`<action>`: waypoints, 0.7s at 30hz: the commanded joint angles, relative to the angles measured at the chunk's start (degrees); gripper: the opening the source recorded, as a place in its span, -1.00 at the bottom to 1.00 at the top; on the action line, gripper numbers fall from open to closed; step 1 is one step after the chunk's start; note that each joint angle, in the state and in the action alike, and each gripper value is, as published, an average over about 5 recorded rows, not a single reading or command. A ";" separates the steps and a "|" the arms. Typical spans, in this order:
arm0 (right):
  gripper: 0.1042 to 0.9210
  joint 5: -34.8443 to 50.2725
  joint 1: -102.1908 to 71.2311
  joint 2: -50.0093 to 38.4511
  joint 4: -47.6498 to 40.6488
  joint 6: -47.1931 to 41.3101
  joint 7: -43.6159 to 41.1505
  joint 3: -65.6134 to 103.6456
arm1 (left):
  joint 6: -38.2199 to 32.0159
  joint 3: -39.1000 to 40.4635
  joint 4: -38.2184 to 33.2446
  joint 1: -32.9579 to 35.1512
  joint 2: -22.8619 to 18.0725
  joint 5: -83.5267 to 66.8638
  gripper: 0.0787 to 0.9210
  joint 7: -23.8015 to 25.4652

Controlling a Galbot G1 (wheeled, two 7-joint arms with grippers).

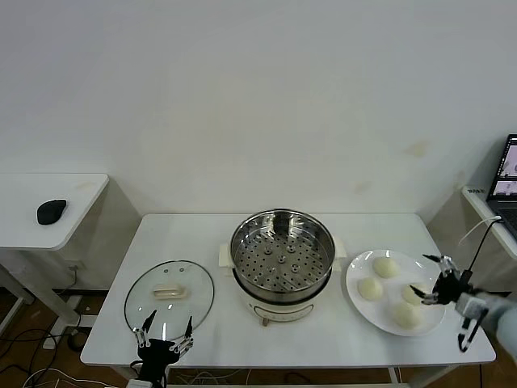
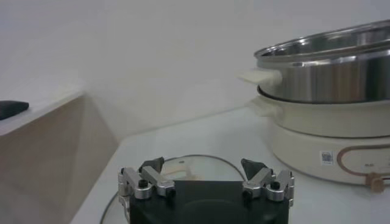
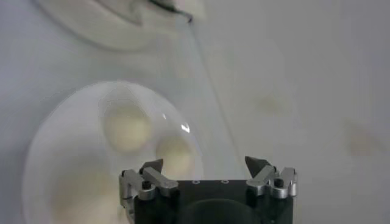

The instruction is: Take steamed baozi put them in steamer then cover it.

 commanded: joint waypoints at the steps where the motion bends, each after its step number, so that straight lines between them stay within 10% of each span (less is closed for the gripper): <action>1: 0.76 1.60 33.77 -14.89 -15.85 0.27 -17.60 -29.87 | 0.18 -0.50 -0.26 -0.04 0.00 1.11 0.77 0.03; 21: 0.76 -2.35 73.79 6.32 -45.98 6.85 -22.89 -74.24 | 0.34 -3.70 -0.11 0.07 -0.41 1.21 0.77 0.17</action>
